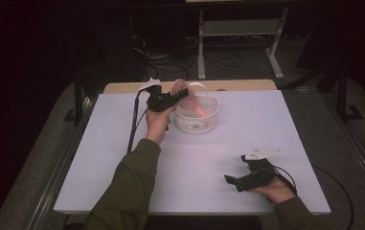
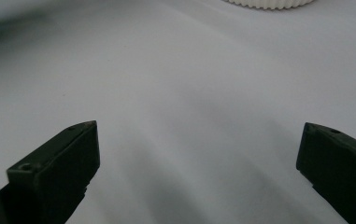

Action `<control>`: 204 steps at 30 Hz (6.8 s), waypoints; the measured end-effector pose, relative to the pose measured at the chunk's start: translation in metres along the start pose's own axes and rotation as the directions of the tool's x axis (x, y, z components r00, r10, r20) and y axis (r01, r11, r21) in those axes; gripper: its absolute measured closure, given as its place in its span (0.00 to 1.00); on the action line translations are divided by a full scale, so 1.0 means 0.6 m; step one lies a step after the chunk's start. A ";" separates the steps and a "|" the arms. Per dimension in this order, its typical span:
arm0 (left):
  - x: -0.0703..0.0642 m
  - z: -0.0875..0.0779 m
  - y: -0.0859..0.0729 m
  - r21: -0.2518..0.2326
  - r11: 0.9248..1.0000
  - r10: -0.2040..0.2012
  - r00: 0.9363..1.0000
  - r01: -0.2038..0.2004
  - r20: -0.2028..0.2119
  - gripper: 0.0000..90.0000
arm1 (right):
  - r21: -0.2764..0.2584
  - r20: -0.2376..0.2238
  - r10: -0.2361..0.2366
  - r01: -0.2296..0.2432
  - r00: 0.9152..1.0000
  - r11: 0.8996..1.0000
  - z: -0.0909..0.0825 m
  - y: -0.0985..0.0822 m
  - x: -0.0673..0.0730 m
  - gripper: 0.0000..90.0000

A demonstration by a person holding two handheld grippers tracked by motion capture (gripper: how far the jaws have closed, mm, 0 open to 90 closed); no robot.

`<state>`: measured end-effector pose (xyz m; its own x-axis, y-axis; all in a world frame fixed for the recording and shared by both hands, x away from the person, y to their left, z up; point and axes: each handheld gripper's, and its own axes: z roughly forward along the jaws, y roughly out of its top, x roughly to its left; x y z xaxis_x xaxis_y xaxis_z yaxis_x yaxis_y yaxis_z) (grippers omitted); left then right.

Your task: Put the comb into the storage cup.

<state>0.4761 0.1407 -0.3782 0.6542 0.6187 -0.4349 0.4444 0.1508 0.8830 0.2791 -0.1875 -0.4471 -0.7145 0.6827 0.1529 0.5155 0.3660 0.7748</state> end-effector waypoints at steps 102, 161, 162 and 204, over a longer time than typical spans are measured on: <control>0.013 -0.046 -0.001 0.218 0.915 0.364 0.927 -0.339 -0.090 0.06 | 0.003 0.016 0.002 -0.002 1.000 1.000 -0.003 -0.005 -0.004 0.00; -0.021 -0.217 -0.066 0.301 0.861 0.412 0.909 -0.410 0.057 0.00 | -0.001 0.052 -0.030 0.030 0.998 1.000 -0.003 0.007 -0.005 0.00; -0.023 -0.221 -0.069 0.302 0.858 0.418 0.907 -0.415 0.059 0.00 | -0.001 0.053 -0.031 0.031 0.998 1.000 -0.003 0.007 -0.005 0.00; -0.026 -0.306 -0.163 0.414 0.811 0.419 0.904 -0.414 0.082 0.00 | -0.010 0.055 -0.024 0.024 0.998 1.000 -0.007 0.008 -0.005 0.00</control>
<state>0.3103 0.2577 -0.4255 0.8279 0.5597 -0.0372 0.3434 -0.4532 0.8226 0.2817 -0.1906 -0.4412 -0.6993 0.7078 0.1001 0.4930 0.3761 0.7845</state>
